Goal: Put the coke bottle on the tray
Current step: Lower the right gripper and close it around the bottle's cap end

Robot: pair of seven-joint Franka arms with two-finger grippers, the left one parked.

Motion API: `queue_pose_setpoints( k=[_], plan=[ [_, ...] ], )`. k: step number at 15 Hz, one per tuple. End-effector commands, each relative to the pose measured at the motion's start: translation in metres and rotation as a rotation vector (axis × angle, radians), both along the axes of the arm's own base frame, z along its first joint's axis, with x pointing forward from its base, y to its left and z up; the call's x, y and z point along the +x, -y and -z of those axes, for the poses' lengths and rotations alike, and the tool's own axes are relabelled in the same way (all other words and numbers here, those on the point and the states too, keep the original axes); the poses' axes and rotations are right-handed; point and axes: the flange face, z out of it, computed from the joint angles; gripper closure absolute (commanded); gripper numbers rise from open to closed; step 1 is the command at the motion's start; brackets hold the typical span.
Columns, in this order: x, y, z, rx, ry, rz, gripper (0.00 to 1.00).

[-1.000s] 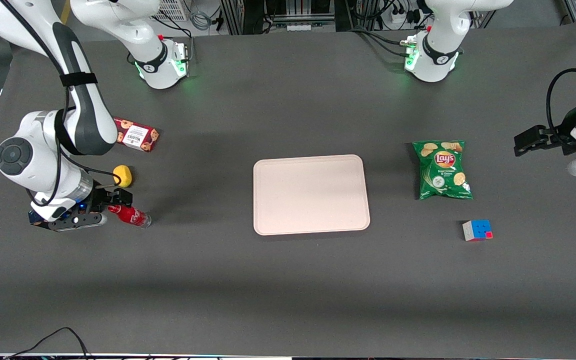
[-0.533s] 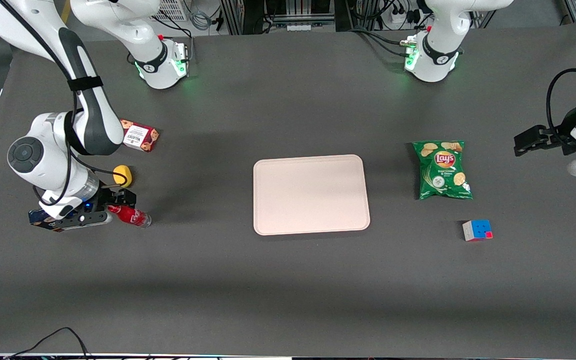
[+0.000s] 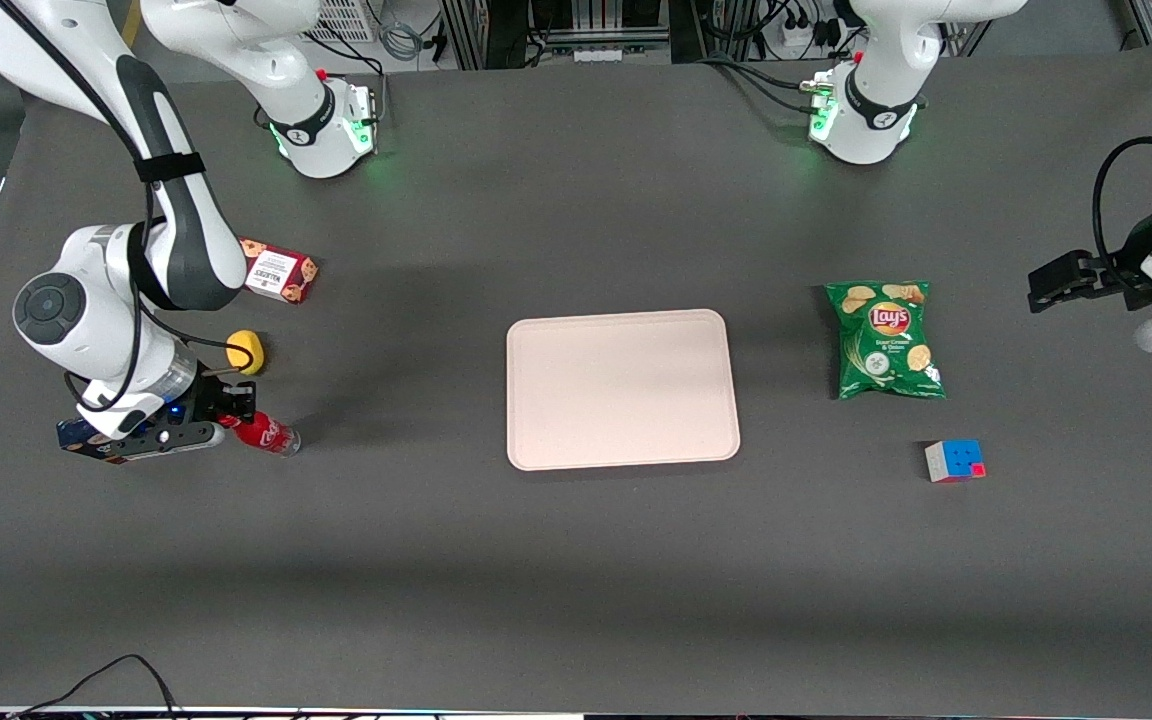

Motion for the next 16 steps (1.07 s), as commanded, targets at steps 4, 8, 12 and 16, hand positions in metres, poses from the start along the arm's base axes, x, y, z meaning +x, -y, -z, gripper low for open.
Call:
queue_pose_setpoints(
  k=[4, 8, 12, 16],
  plan=[
    [0.004, -0.002, -0.025, 0.002, 0.032, -0.025, 1.00],
    [0.020, -0.009, -0.096, 0.007, -0.032, -0.026, 1.00],
    [0.028, -0.035, -0.169, 0.018, -0.052, -0.055, 1.00],
    [0.021, -0.088, -0.240, 0.058, -0.080, -0.017, 1.00]
  ],
)
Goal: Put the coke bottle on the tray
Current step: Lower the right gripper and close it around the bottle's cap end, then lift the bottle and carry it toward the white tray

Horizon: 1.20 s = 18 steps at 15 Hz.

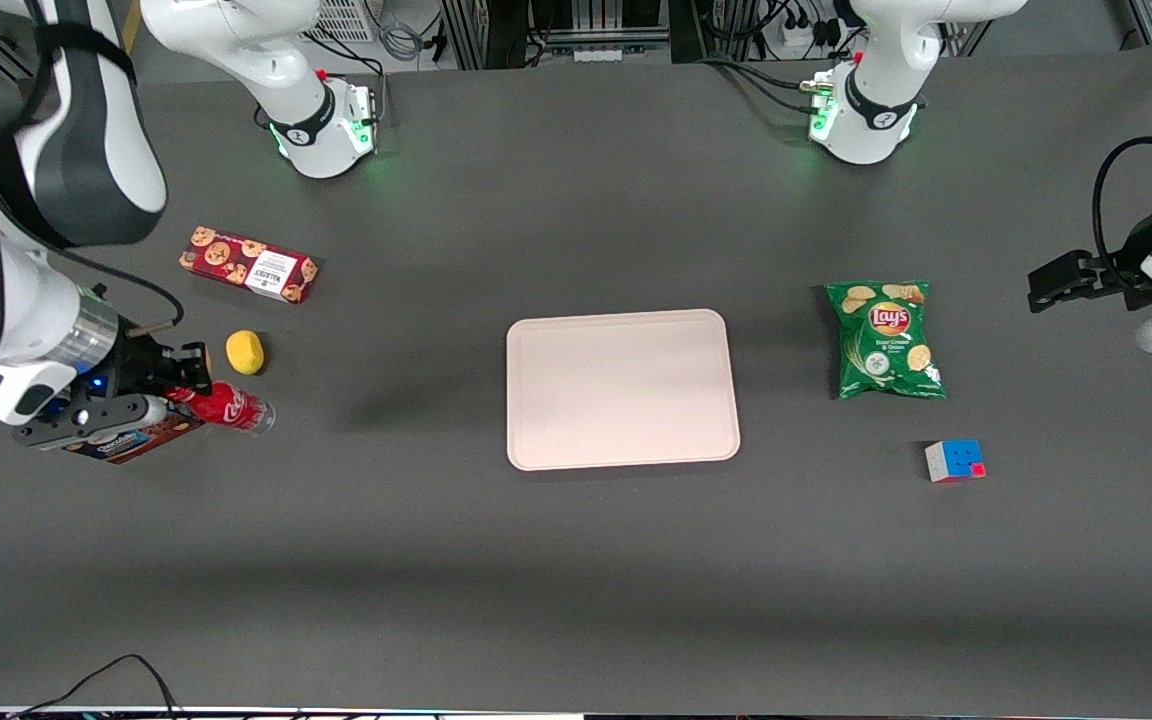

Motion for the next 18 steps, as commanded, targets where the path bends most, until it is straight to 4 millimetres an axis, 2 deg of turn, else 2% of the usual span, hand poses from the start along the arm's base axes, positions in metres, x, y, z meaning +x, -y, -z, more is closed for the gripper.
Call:
queue_pose_setpoints(
  k=[1, 5, 7, 8, 9, 11, 13, 15, 18],
  plan=[
    [-0.007, -0.057, -0.062, 0.032, -0.015, 0.071, 1.00],
    [-0.032, -0.155, -0.092, 0.027, -0.033, 0.152, 1.00],
    [-0.045, -0.210, -0.091, 0.022, -0.040, 0.180, 1.00],
    [-0.048, -0.238, -0.082, 0.019, -0.047, 0.204, 1.00],
    [-0.048, -0.266, -0.068, 0.017, -0.054, 0.235, 1.00],
    [-0.049, -0.316, -0.027, 0.004, -0.069, 0.276, 1.00],
    [-0.040, -0.347, 0.014, 0.034, -0.045, 0.306, 1.00],
    [-0.043, -0.380, 0.062, -0.012, -0.014, 0.273, 1.00],
    [-0.040, -0.402, 0.119, -0.031, 0.017, 0.322, 1.00]
  ],
)
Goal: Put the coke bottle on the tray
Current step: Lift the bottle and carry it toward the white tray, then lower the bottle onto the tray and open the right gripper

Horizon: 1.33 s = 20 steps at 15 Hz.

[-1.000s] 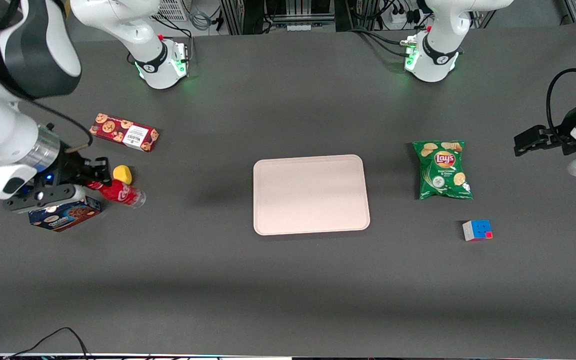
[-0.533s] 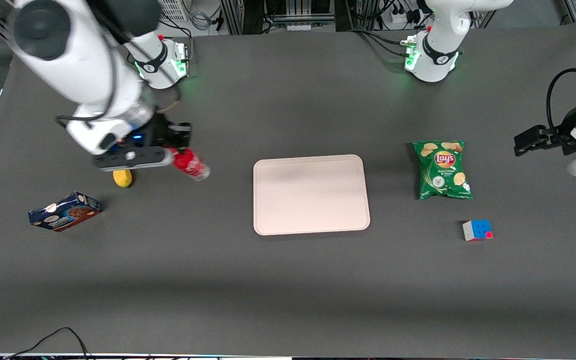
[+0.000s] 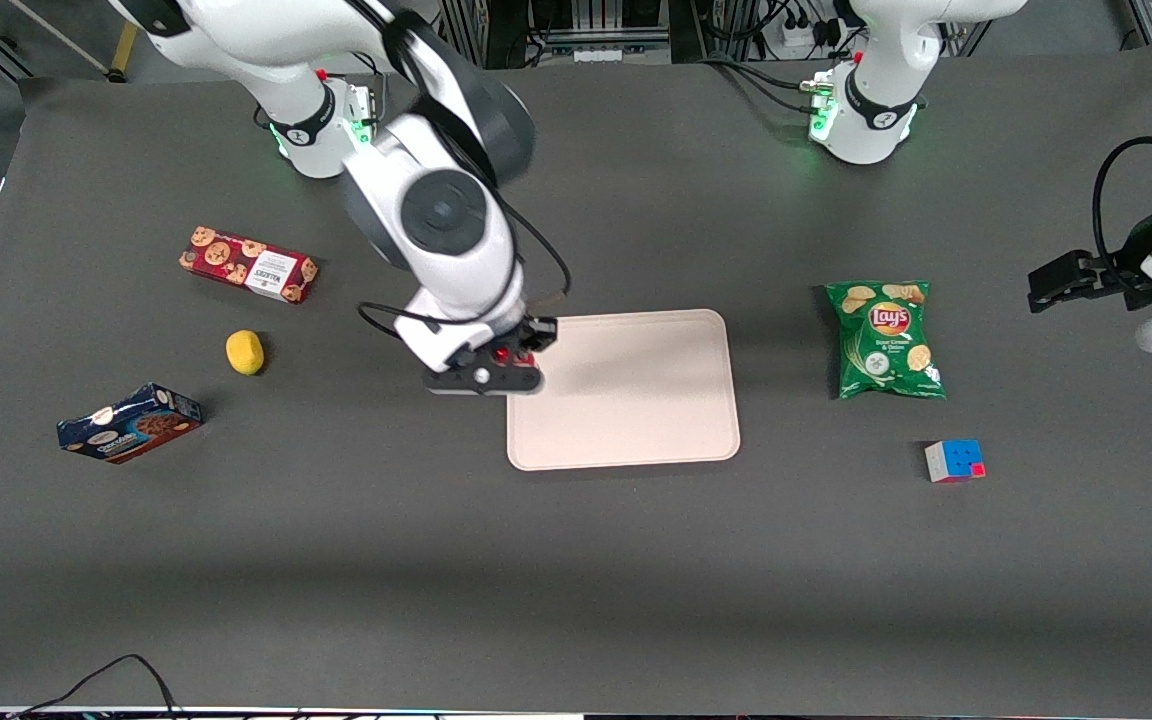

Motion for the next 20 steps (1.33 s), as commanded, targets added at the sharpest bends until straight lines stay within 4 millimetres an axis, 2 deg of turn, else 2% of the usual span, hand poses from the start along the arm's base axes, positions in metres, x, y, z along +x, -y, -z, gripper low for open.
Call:
queue_pose_setpoints(
  k=[1, 5, 9, 11, 12, 13, 14, 15, 17, 18, 19, 20],
  plan=[
    [0.006, -0.024, 0.043, -0.004, 0.041, 0.057, 1.00],
    [0.005, -0.026, 0.072, 0.006, 0.061, 0.057, 1.00],
    [0.008, -0.027, 0.085, 0.011, 0.077, 0.095, 1.00],
    [0.009, -0.026, 0.090, 0.001, 0.088, 0.096, 0.82],
    [0.008, -0.026, 0.090, -0.002, 0.089, 0.095, 0.64],
    [0.008, -0.026, 0.091, -0.002, 0.089, 0.095, 0.45],
    [0.009, -0.025, 0.092, -0.003, 0.088, 0.099, 0.06],
    [0.009, -0.025, 0.092, -0.005, 0.089, 0.107, 0.00],
    [0.012, -0.022, 0.082, 0.004, 0.097, 0.118, 0.00],
    [0.013, -0.019, 0.070, 0.019, 0.104, 0.130, 0.00],
    [0.014, -0.016, 0.049, 0.041, 0.114, 0.142, 0.00],
    [0.018, -0.004, 0.027, 0.076, 0.110, 0.167, 0.00]
  ],
)
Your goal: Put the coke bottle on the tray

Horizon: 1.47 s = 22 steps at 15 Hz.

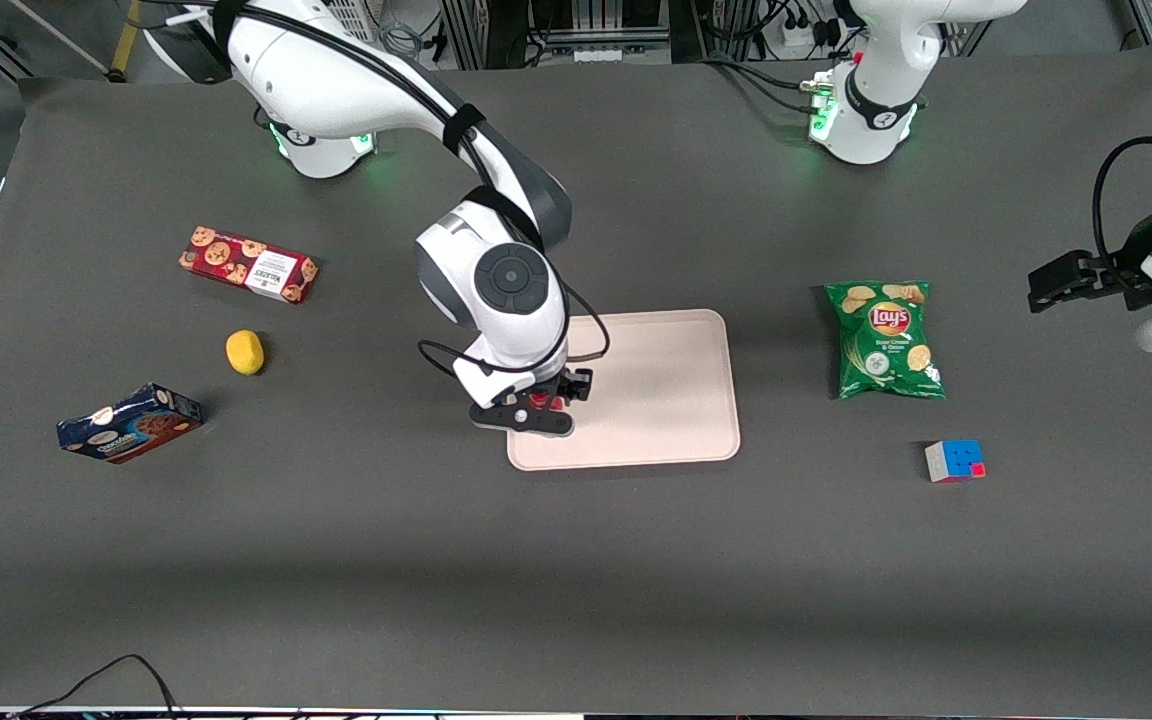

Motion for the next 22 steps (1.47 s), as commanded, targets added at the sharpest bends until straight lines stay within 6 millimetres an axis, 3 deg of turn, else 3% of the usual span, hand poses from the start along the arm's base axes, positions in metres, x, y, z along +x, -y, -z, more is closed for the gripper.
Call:
queue_pose_setpoints(
  k=[1, 3, 7, 9, 12, 14, 19, 22],
  plan=[
    [0.005, 0.031, -0.077, 0.096, 0.024, 0.069, 0.00],
    [0.007, 0.064, -0.119, 0.135, 0.049, 0.070, 0.00],
    [0.004, 0.165, -0.190, 0.152, 0.111, -0.018, 0.00],
    [0.000, 0.223, -0.210, 0.131, 0.125, -0.070, 0.00],
    [0.007, 0.341, -0.231, 0.115, 0.080, -0.147, 0.00],
    [0.005, 0.397, -0.240, 0.097, 0.064, -0.197, 0.00],
    [-0.003, 0.466, -0.250, 0.050, 0.037, -0.246, 0.00],
    [0.001, 0.462, -0.258, 0.045, 0.053, -0.241, 0.00]
  ],
)
